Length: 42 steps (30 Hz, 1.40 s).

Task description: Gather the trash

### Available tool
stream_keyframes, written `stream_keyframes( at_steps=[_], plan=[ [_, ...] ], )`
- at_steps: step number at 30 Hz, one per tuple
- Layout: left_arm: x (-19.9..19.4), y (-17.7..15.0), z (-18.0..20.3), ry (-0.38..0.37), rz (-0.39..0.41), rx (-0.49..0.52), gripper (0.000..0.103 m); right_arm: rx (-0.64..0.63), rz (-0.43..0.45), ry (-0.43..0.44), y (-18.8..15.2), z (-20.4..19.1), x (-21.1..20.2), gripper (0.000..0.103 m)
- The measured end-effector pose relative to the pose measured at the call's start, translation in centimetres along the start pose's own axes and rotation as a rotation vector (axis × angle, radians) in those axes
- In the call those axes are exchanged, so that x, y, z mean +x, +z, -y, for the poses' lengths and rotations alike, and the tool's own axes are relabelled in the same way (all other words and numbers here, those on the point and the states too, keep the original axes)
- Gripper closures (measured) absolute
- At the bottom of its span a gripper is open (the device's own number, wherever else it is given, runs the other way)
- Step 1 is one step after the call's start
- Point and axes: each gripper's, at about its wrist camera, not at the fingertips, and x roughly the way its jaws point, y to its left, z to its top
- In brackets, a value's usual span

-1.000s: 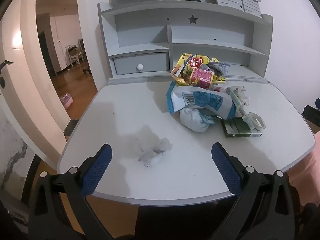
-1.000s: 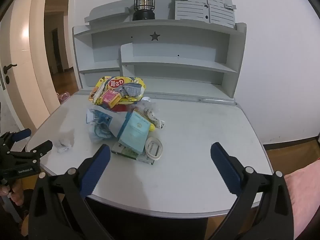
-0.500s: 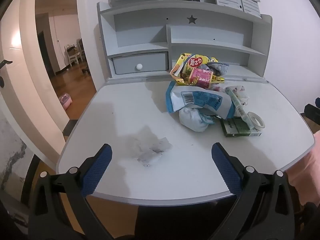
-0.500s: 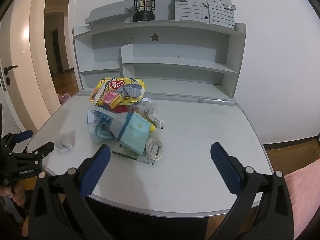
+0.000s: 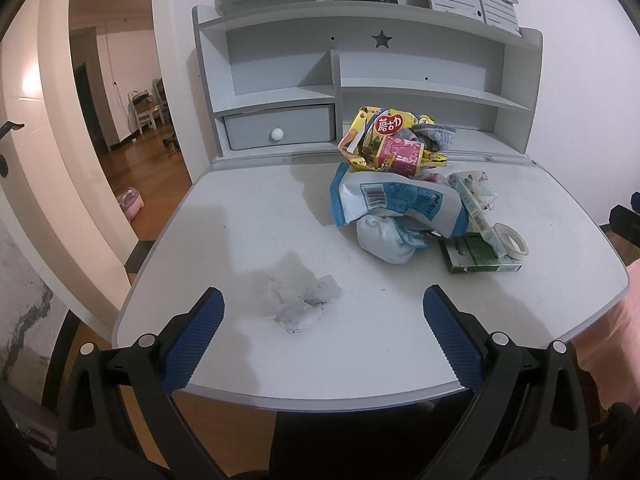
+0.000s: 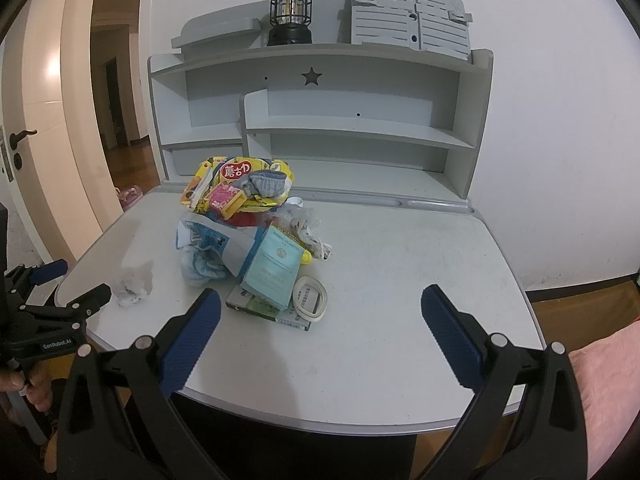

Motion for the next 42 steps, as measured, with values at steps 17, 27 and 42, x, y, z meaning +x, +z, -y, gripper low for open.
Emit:
stream_keyframes(
  at_steps=[17, 27, 42],
  plan=[
    [-0.06, 0.02, -0.03, -0.002, 0.001, 0.0, 0.006, -0.005, 0.007, -0.002, 0.27, -0.23, -0.42, 0.006],
    [-0.05, 0.02, 0.04, 0.0, 0.003, 0.001, 0.006, -0.005, 0.008, -0.002, 0.19, -0.14, -0.39, 0.006],
    [-0.05, -0.01, 0.01, -0.001, 0.002, -0.001, 0.006, -0.007, 0.009, -0.002, 0.21, -0.18, -0.44, 0.006]
  ],
)
